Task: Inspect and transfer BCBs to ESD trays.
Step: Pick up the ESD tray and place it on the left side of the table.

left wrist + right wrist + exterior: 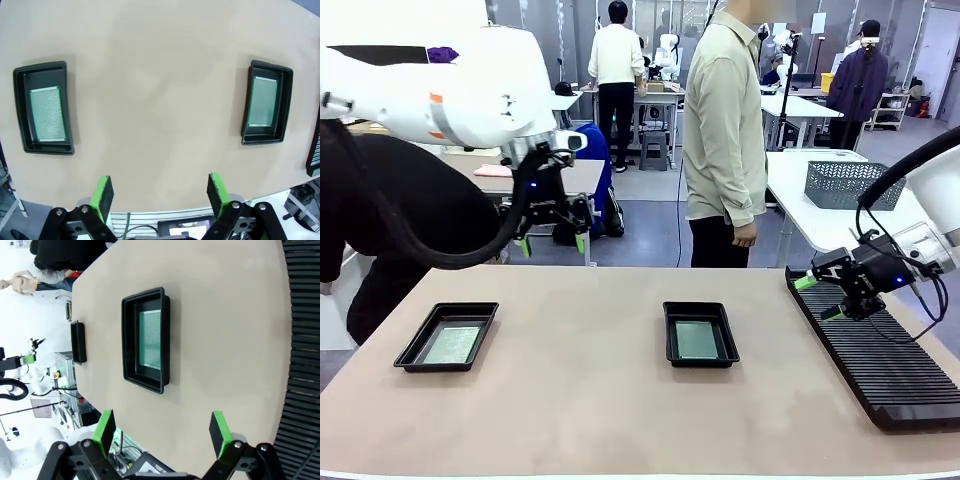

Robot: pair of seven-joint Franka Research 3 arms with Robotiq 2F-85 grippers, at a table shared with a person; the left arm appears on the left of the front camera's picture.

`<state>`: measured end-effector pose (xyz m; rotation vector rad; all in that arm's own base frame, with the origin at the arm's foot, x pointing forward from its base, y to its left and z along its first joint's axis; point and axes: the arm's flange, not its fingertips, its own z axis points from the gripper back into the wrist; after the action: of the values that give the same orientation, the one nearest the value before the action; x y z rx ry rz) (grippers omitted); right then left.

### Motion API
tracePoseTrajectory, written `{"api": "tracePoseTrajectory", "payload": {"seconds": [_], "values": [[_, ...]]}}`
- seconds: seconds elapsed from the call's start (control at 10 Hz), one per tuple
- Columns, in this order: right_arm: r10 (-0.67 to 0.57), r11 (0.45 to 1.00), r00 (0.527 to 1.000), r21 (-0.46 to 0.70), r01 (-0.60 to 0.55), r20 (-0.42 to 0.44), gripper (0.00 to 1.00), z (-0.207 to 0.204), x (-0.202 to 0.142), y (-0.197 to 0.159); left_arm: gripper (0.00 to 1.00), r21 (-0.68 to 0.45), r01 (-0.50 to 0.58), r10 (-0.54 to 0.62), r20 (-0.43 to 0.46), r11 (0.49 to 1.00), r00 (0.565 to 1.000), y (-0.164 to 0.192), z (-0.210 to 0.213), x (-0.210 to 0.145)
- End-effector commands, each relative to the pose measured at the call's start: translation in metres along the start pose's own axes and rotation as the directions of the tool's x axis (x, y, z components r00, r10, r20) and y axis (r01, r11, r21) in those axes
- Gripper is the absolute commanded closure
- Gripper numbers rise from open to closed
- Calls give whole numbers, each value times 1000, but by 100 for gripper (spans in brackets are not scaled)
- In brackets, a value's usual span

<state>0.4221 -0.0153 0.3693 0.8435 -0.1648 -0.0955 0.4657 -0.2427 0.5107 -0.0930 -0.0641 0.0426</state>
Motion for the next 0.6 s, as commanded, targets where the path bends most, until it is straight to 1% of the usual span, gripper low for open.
{"api": "tracePoseTrajectory", "payload": {"seconds": [0.0,0.1,0.3,0.4,0.5], "values": [[30,997,999,69,-31,11,0,7,-8,-13,0,17,-11,12,-32,1000,999,-28,-10,13],[43,995,999,96,-43,-1,0,11,-7,-19,0,18,-6,7,-40,1000,999,-41,-17,14],[62,987,997,153,-53,-52,0,18,-1,-29,0,15,7,-6,-53,1000,999,-65,-31,17],[28,997,999,67,-27,-15,0,13,-6,-16,0,9,2,-1,-55,1000,998,-77,-39,19],[28,997,999,67,-27,-15,0,13,-6,-16,0,-3,22,-22,-47,1000,999,-88,-45,21]]}}
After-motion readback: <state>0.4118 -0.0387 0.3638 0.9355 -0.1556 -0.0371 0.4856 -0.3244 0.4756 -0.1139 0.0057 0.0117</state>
